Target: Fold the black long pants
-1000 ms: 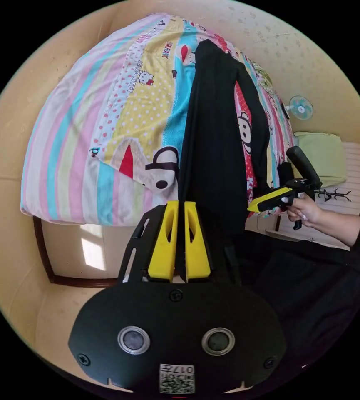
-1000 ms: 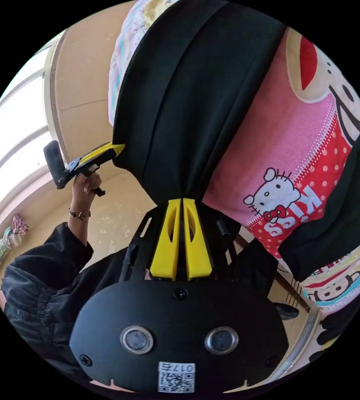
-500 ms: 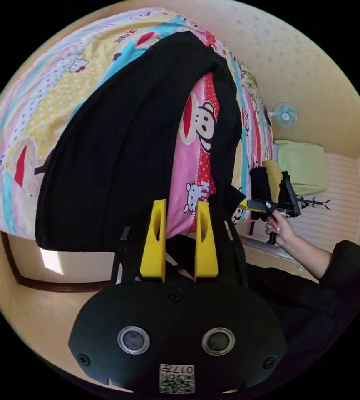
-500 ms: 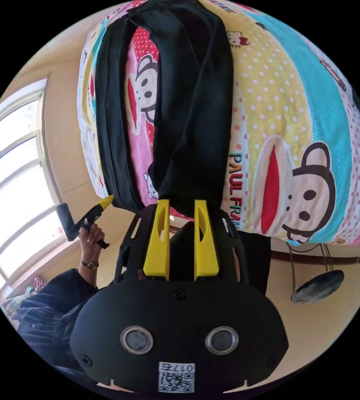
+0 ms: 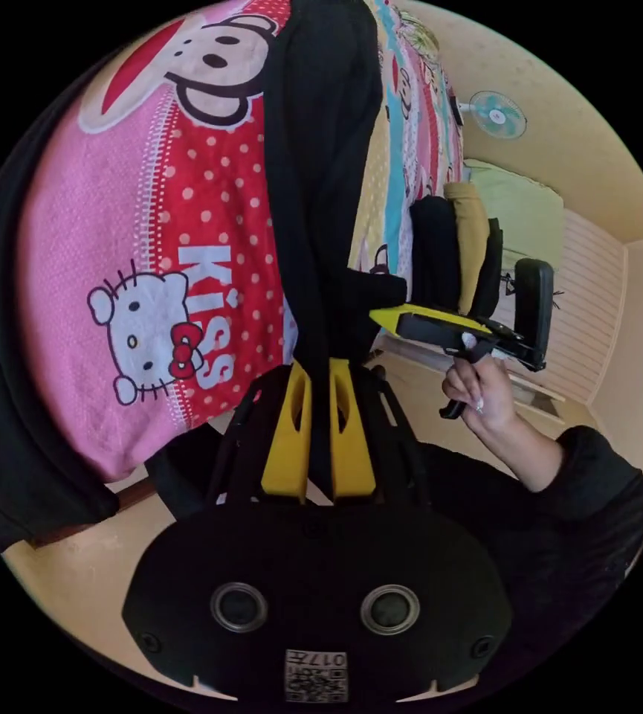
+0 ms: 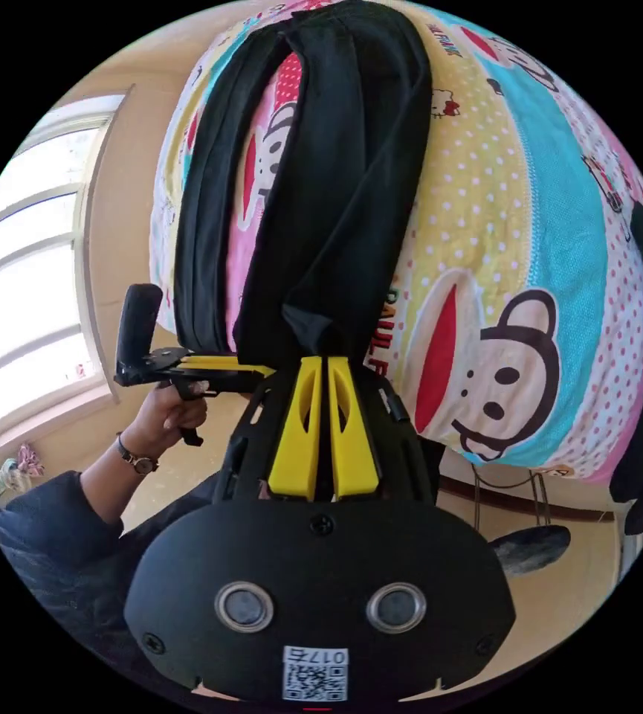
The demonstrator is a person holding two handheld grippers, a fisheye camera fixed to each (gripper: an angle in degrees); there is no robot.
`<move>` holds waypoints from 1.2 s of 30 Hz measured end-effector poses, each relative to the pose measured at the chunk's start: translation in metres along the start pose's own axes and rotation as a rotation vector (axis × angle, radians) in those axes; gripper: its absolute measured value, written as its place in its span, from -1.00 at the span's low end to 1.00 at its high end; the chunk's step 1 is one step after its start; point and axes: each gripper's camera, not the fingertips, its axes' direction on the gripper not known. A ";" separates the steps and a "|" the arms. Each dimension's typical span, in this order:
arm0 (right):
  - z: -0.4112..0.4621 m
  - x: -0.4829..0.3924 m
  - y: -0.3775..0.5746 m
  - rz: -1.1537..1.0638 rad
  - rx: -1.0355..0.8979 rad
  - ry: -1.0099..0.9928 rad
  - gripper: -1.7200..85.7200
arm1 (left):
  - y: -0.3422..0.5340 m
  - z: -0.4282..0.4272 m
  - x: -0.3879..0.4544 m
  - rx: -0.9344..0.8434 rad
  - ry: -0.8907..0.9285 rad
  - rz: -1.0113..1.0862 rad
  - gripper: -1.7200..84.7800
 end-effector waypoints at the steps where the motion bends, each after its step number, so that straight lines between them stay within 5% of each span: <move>1: -0.010 0.009 0.010 0.010 0.008 -0.053 -0.91 | 0.010 -0.005 0.003 0.043 0.071 0.028 -0.87; 3: -0.043 0.028 0.049 -0.018 -0.009 -0.174 -0.92 | 0.049 -0.028 -0.001 0.235 0.272 0.024 -0.87; 5: -0.061 0.033 0.074 -0.094 -0.022 -0.229 -0.93 | 0.073 -0.035 -0.007 0.309 0.268 -0.040 -0.87; 7: -0.060 0.044 0.092 -0.058 -0.046 -0.263 -0.93 | 0.081 -0.021 -0.014 0.213 0.113 -0.152 -0.87; 9: -0.038 0.064 0.104 0.066 -0.106 -0.189 -0.94 | 0.086 0.008 -0.036 -0.014 -0.215 -0.486 -0.85; 11: -0.029 0.075 0.104 0.117 -0.112 -0.244 -0.94 | 0.089 0.013 -0.031 -0.022 -0.333 -0.556 -0.77; 14: -0.026 0.072 0.099 0.088 -0.091 -0.374 -0.94 | 0.076 0.011 0.010 0.142 -0.181 -0.420 -0.67; 17: -0.020 0.053 0.098 0.017 -0.142 -0.290 -0.94 | 0.045 0.018 0.066 0.201 -0.095 -0.263 -0.63; 26: -0.040 0.008 0.116 -0.141 -0.062 -0.354 -0.93 | -0.047 0.111 0.119 -0.250 -0.621 -0.167 -0.63; 33: -0.050 0.021 0.114 -0.301 -0.334 -0.439 -0.93 | -0.004 0.086 0.149 -0.075 -0.581 -0.048 -0.93; 36: -0.064 0.041 0.086 -0.288 -0.477 -0.243 -0.91 | 0.014 0.055 0.141 0.009 -0.483 -0.078 -0.94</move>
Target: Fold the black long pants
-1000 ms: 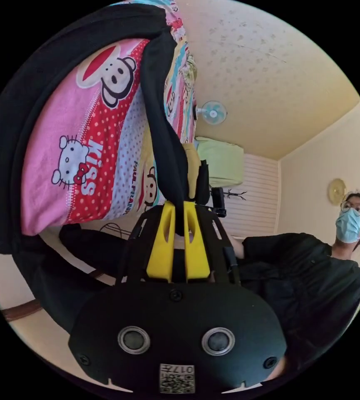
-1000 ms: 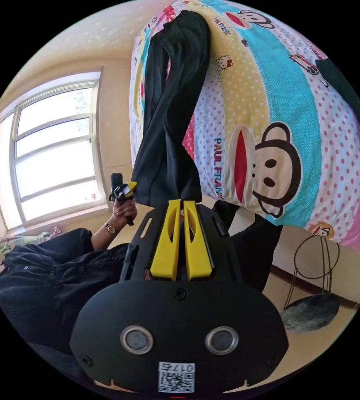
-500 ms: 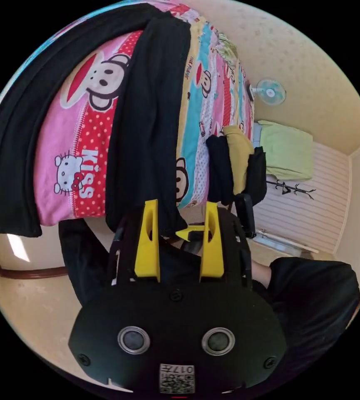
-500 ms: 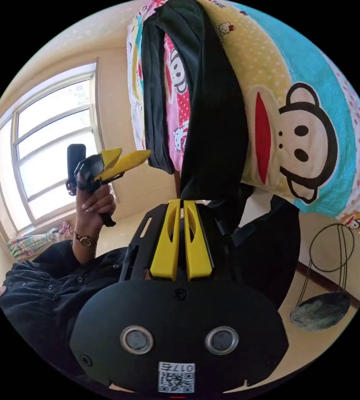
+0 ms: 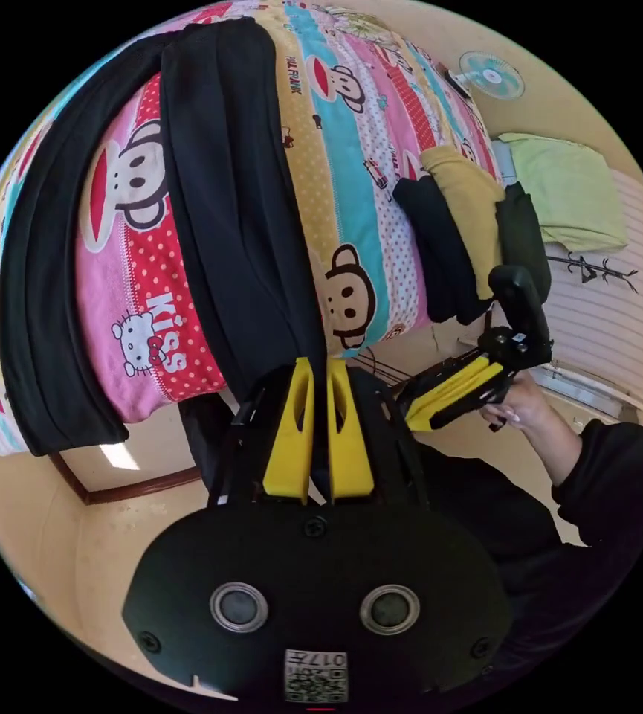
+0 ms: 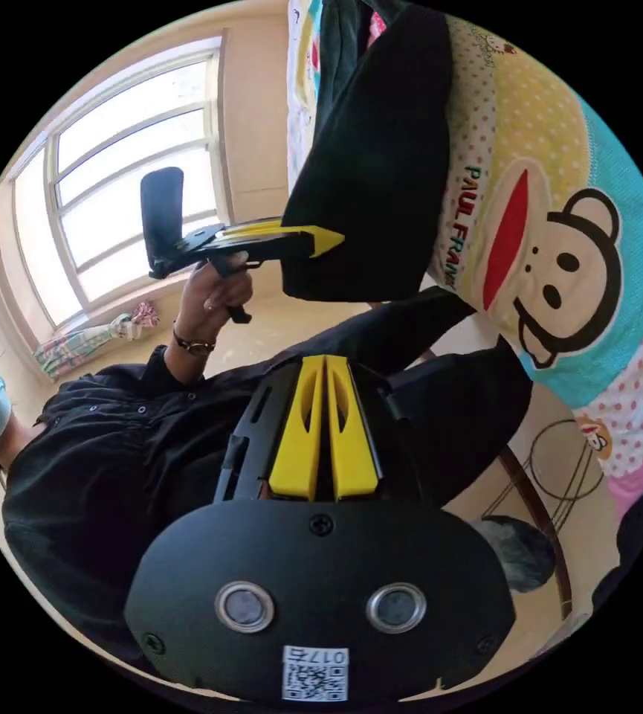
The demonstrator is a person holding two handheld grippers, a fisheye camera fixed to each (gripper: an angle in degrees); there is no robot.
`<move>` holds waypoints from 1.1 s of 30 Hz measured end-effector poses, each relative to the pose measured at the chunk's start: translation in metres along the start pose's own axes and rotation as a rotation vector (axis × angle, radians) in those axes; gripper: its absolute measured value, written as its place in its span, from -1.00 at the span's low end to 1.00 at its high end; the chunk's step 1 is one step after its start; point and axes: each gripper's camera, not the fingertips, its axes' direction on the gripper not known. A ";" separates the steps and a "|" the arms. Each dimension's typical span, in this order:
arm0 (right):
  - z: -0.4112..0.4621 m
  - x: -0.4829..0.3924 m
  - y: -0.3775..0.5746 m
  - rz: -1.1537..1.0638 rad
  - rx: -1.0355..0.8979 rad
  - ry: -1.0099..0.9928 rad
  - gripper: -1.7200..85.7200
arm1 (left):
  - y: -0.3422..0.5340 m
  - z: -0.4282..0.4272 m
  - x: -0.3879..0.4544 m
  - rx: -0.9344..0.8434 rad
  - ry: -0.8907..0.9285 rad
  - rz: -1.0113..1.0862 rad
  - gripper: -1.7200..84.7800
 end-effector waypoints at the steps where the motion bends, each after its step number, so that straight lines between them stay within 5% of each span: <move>1: -0.010 0.001 -0.006 0.003 0.016 0.050 -0.91 | 0.003 -0.005 -0.006 0.014 0.031 -0.008 -0.94; 9: -0.157 0.004 -0.203 0.130 0.581 0.225 -0.78 | 0.030 -0.060 -0.092 0.120 0.436 -0.060 -0.94; 15: -0.198 0.037 -0.313 0.261 0.967 0.107 -0.70 | 0.045 -0.084 -0.163 0.153 0.706 -0.048 -0.95; 24: -0.159 -0.030 -0.432 0.160 1.041 0.358 -0.88 | 0.070 -0.138 -0.294 0.244 1.087 -0.121 -0.95; 33: -0.041 -0.129 -0.628 -0.043 0.866 0.348 -0.89 | 0.135 -0.208 -0.426 0.450 1.048 -0.406 -0.96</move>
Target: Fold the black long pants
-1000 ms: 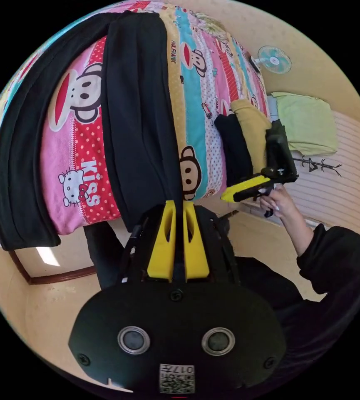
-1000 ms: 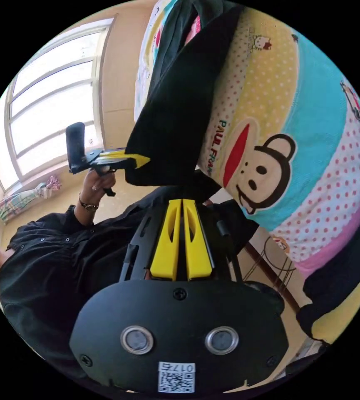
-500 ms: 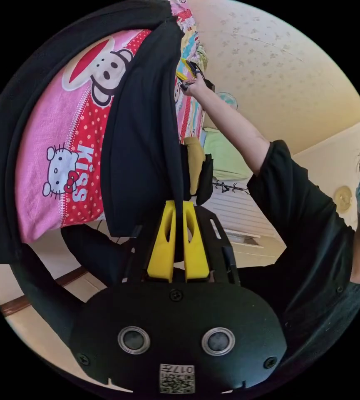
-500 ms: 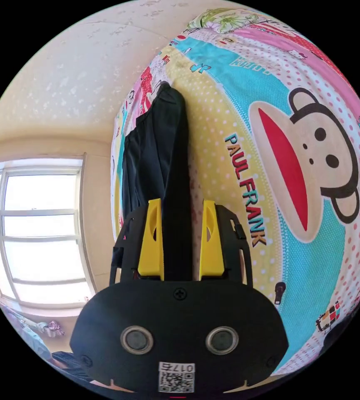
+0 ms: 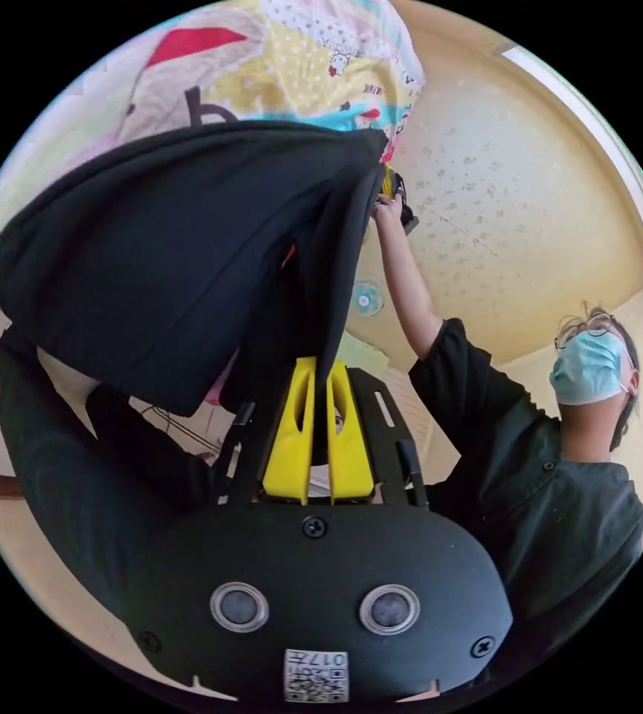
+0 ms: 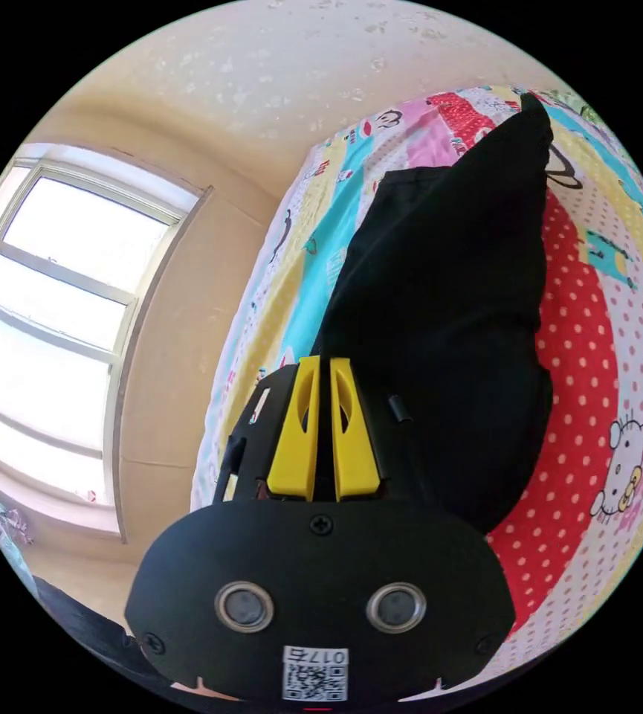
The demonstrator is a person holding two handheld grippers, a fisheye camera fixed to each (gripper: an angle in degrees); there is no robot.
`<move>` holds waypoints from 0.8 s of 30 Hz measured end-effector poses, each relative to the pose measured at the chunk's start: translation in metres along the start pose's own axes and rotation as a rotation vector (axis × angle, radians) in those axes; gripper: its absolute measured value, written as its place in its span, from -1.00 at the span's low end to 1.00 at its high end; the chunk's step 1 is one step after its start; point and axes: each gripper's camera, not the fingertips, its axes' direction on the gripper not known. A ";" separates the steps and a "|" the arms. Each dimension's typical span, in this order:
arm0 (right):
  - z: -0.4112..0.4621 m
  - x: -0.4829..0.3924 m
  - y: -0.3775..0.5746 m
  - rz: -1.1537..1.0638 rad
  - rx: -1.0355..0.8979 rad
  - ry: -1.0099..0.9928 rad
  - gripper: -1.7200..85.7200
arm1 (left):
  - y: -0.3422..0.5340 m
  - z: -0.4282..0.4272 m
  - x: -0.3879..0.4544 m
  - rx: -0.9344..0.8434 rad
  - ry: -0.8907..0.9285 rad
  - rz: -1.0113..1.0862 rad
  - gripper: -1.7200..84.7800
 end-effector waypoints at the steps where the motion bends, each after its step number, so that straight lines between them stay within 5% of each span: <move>1: 0.014 -0.004 -0.002 0.007 -0.023 0.014 -0.89 | -0.003 -0.007 0.001 0.010 -0.019 -0.001 -0.96; 7: 0.055 -0.001 0.007 0.072 0.021 0.037 -0.83 | -0.028 -0.062 0.003 0.078 -0.127 -0.012 -0.92; 11: 0.019 -0.006 0.050 -0.108 -0.127 -0.155 -0.82 | -0.033 -0.092 0.004 0.114 -0.250 -0.108 -0.83; 14: -0.013 -0.015 0.127 -0.190 -0.258 -0.065 -0.82 | -0.033 -0.108 0.033 0.167 -0.399 -0.069 -0.77; 17: -0.039 -0.013 0.214 -0.126 -0.340 0.016 -0.79 | -0.049 -0.098 0.074 0.086 -0.579 0.052 -0.71; 24: -0.025 -0.007 0.370 0.210 -0.576 -0.183 -0.78 | -0.072 -0.011 0.103 -0.278 -0.875 0.204 -0.69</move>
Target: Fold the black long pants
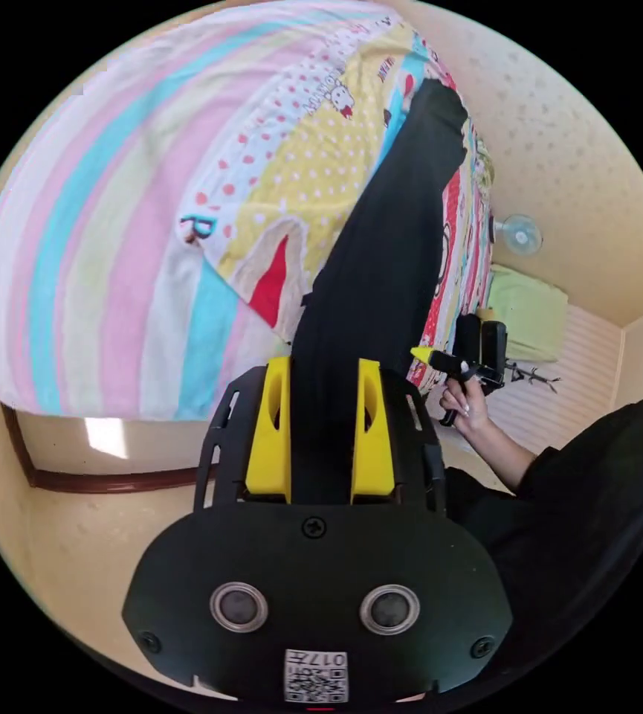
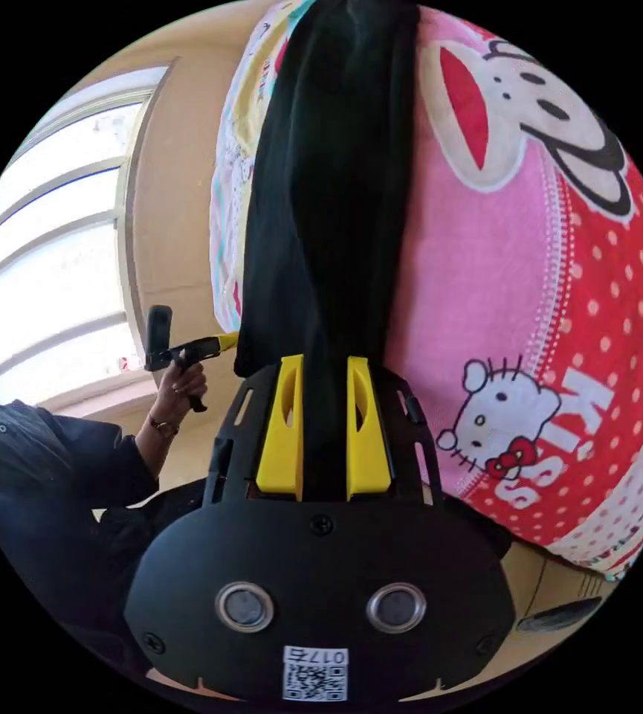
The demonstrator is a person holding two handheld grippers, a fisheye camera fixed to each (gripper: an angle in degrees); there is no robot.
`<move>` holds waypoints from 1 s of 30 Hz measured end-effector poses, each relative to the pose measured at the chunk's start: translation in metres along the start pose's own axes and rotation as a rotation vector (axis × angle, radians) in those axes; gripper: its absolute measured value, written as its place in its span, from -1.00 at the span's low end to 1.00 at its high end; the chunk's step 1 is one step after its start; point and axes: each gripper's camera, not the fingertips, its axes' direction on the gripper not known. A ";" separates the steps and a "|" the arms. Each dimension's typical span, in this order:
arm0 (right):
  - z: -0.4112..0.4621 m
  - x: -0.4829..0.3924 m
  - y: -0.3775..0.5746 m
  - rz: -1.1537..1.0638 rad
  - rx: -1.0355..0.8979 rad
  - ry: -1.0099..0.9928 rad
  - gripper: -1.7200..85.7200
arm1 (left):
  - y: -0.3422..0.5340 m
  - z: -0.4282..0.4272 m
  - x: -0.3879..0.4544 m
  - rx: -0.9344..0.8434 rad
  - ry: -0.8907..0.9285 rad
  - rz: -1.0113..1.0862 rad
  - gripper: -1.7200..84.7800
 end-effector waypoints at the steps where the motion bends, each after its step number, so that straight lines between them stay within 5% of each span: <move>1: 0.005 0.001 0.004 0.010 -0.015 -0.007 -0.79 | -0.001 0.002 0.004 -0.016 -0.028 0.006 -0.71; 5: -0.007 0.001 0.017 0.013 -0.010 -0.162 -0.87 | 0.001 -0.002 0.034 -0.110 -0.077 0.180 -0.84; 7: -0.032 -0.007 0.024 -0.020 0.035 -0.236 -0.89 | 0.008 -0.018 0.041 -0.094 0.091 0.271 -0.85; 9: -0.061 -0.018 0.033 -0.075 0.064 -0.240 -0.90 | 0.017 -0.030 0.021 0.010 0.455 0.262 -0.85; 11: -0.068 -0.009 0.036 -0.067 0.055 -0.204 -0.90 | 0.023 -0.017 -0.003 0.016 0.526 0.202 -0.85; 17: -0.027 0.030 0.031 -0.015 -0.087 -0.122 -0.89 | 0.043 0.032 -0.026 -0.050 0.242 0.046 -0.88; 21: -0.056 0.045 0.036 0.035 0.019 -0.157 -0.83 | 0.056 0.009 0.009 -0.018 -0.047 0.065 -0.81; 27: -0.136 0.060 -0.004 -0.024 0.349 -0.057 -0.70 | 0.033 -0.035 0.060 0.261 0.098 0.219 -0.72; 30: -0.111 0.085 -0.048 -0.064 0.226 -0.174 -0.68 | 0.001 0.022 0.072 0.088 0.031 0.182 -0.71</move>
